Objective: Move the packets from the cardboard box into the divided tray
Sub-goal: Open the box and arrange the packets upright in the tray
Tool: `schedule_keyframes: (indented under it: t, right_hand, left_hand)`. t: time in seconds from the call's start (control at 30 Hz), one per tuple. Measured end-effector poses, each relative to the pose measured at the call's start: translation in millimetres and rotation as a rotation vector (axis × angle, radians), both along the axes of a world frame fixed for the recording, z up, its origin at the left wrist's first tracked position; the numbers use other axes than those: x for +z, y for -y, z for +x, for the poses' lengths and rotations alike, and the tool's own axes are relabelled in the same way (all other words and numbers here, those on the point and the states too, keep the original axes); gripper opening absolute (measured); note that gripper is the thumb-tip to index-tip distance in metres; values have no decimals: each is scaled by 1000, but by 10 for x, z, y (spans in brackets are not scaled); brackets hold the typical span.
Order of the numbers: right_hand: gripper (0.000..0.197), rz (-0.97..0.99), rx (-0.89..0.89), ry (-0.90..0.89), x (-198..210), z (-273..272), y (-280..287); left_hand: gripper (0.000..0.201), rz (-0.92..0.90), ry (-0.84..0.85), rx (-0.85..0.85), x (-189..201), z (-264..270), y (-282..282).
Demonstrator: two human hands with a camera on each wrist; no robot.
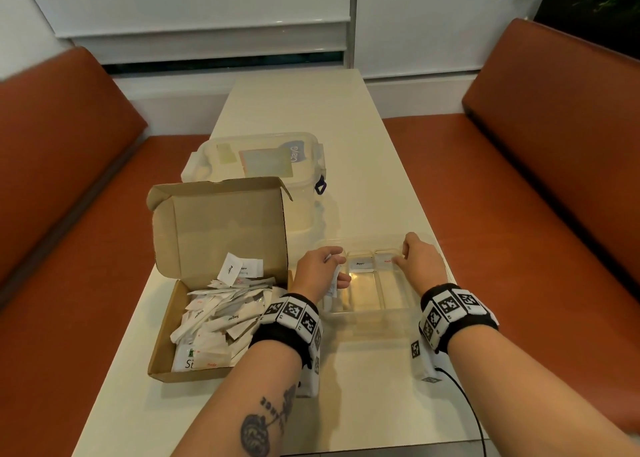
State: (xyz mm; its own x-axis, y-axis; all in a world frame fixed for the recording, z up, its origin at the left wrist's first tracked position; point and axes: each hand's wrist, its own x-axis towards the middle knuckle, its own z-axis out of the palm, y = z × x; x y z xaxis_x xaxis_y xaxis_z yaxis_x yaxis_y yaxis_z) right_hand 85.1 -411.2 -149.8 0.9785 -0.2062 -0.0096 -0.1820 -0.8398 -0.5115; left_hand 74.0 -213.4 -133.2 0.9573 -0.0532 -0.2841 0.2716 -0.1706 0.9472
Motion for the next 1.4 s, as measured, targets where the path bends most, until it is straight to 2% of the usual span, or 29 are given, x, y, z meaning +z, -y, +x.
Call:
schedule_keyframes:
  t: [0.13, 0.23, 0.33, 0.43, 0.5, 0.6, 0.7, 0.8, 0.9, 1.0, 1.1, 1.17, 1.33, 1.4]
  right_hand:
    - [19, -8, -25, 6, 55, -21, -33]
    - [15, -21, 20, 164, 173, -31, -124]
    - [10, 234, 158, 196, 338, -31, -313]
    - [10, 536, 260, 75, 466, -58, -475]
    - [13, 632, 298, -13, 482, -77, -528]
    - [15, 689, 271, -21, 452, -90, -551]
    - [15, 645, 249, 2, 427, -89, -537]
    - [17, 620, 306, -72, 429, -87, -516]
    - [11, 621, 305, -101, 425, -94, -492]
    - [2, 671, 225, -52, 403, -110, -464]
    - [6, 749, 75, 4, 379, -116, -407]
    - [9, 716, 62, -16, 366, -119, -364]
    - [16, 517, 234, -8, 399, -97, -337]
    - [8, 459, 283, -44, 430, -78, -339]
  left_hand:
    - [32, -71, -3, -19, 49, -29, 7]
    - [33, -168, -7, -25, 97, -59, 35]
    - [37, -255, -22, -22, 124, -79, 71]
    - [43, -285, -43, -10, 123, -80, 112]
    - [45, -288, -45, -4, 128, -72, 125]
    - [45, -315, -39, -7, 151, -81, 125]
    - [46, -293, -39, -8, 161, -97, 106]
    - [48, -239, -42, -24, 154, -102, 73]
    - [53, -226, -45, -64, 162, -111, 67]
    - [57, -205, -46, -50, 179, -98, 85]
    - [37, -154, -19, 9, 184, -72, 79]
    - [25, -131, -13, 35, 178, -64, 66]
    - [17, -124, -31, 25, 167, -70, 88]
    - [14, -115, -19, 13, 154, -72, 96]
